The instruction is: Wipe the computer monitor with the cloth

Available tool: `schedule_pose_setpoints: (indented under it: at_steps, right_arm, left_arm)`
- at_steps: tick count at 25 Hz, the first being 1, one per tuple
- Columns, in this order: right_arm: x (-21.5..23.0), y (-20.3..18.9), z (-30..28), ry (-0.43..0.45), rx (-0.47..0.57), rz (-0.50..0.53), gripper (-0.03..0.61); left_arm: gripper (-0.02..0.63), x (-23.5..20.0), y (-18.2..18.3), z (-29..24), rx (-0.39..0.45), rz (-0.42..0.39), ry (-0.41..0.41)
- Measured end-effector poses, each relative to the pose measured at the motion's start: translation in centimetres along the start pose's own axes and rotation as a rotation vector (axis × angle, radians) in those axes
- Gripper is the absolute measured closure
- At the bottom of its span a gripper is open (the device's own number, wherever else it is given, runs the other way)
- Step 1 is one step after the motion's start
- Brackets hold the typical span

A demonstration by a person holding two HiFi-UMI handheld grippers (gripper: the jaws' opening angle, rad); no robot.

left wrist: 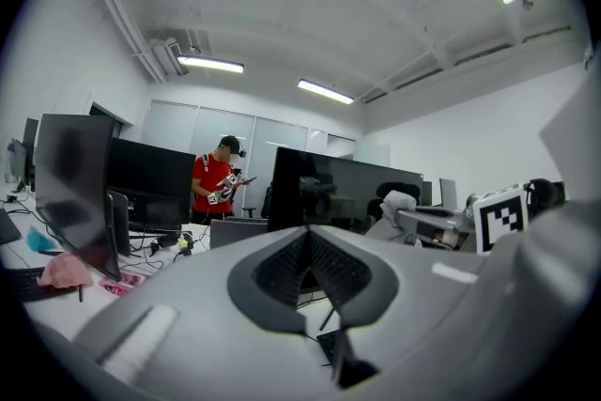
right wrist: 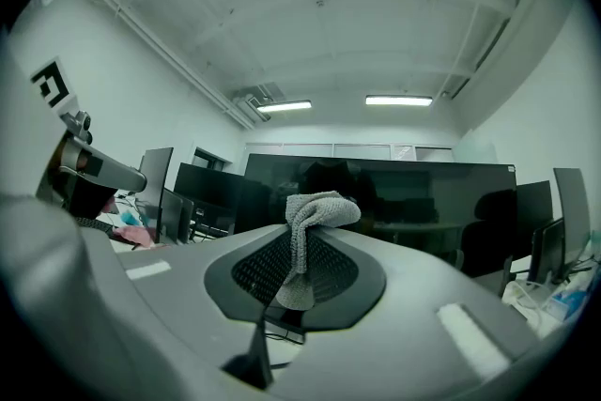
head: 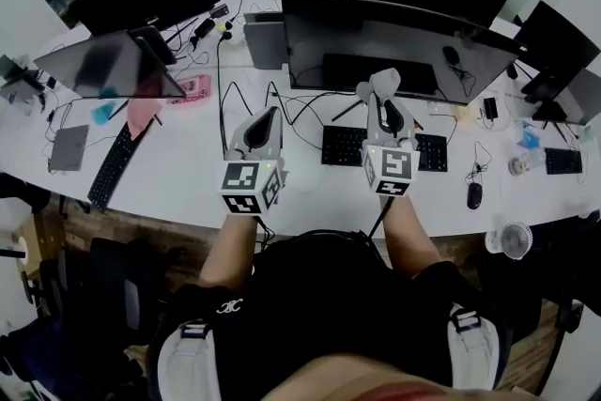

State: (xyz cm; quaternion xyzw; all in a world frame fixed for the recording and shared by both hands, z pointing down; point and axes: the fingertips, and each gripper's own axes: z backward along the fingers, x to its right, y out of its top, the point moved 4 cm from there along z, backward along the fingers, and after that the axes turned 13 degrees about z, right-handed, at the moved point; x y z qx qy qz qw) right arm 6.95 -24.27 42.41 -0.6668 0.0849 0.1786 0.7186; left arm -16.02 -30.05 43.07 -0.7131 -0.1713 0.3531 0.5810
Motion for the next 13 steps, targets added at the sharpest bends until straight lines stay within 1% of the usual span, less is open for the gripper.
schedule_pose_setpoints:
  at_steps: [8,13]
  right_arm:
    - [-1.5,0.0,-0.7,0.052,0.023,0.003,0.546]
    - [-1.8,0.2,-1.0,0.059,0.035,-0.008,0.546]
  left_arm:
    - [0.563,-0.8,-0.3,0.4,-0.009,0.007,0.033]
    - [0.563,-1.3,-0.4,0.4,-0.008,0.011,0.039]
